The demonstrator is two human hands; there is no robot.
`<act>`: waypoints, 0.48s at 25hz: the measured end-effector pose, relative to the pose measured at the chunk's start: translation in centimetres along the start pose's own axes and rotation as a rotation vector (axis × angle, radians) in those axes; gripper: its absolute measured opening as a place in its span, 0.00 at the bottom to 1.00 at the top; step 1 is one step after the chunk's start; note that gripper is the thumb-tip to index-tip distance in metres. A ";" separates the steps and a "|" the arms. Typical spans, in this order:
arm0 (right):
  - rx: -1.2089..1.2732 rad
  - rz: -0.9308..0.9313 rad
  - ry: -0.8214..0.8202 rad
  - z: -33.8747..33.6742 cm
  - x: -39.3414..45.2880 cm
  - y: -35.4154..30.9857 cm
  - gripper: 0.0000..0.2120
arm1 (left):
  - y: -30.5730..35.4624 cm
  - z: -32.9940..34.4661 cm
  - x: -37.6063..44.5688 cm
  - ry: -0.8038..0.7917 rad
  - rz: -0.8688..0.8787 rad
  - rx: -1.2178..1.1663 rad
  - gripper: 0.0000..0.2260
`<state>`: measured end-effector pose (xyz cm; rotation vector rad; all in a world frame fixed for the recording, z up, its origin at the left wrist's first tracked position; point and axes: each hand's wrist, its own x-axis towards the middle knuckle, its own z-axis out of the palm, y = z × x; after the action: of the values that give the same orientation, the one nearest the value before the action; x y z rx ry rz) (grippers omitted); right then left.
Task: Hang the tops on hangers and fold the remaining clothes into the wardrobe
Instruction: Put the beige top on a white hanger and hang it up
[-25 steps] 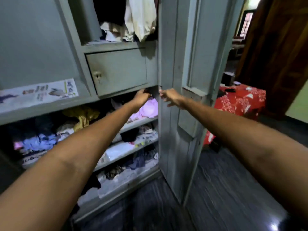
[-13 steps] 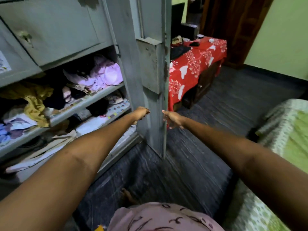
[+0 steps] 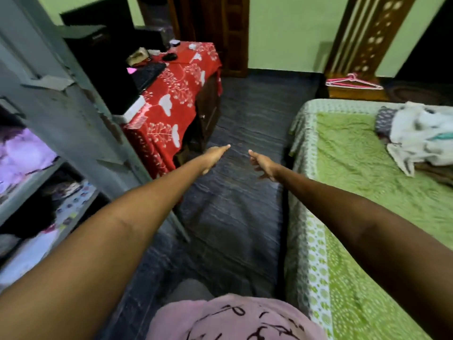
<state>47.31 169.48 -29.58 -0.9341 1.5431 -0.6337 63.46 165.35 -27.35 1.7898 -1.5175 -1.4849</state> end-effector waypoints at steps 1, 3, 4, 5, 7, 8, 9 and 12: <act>0.030 0.001 0.031 -1.4 0.3 0.1 0.13 | 0.8 1.0 1.1 -0.028 0.002 0.014 0.25; 0.073 0.019 0.104 -4.2 1.5 0.3 0.15 | 2.6 3.3 3.4 -0.089 0.003 0.045 0.26; 0.092 0.034 0.134 -5.5 2.3 0.4 0.15 | 3.5 4.5 4.6 -0.112 0.001 0.064 0.26; 0.109 0.047 0.157 -6.7 3.1 0.5 0.15 | 4.4 5.6 5.9 -0.137 -0.001 0.087 0.27; 0.129 0.077 0.198 -9.4 5.2 0.5 0.13 | 6.5 7.6 8.9 -0.182 -0.002 0.129 0.27; 0.136 0.087 0.208 -10.6 6.2 0.3 0.13 | 7.4 8.4 10.4 -0.200 -0.006 0.141 0.27; 0.148 0.098 0.203 -11.8 7.2 -0.1 0.15 | 8.2 9.2 11.9 -0.215 -0.008 0.161 0.27; 0.219 0.124 0.279 -16.6 11.0 -1.9 0.18 | 11.9 11.6 18.1 -0.280 0.016 0.224 0.27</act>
<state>31.35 157.55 -30.88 -0.5981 1.7216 -0.8506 45.27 149.21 -30.79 1.7391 -1.8961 -1.6708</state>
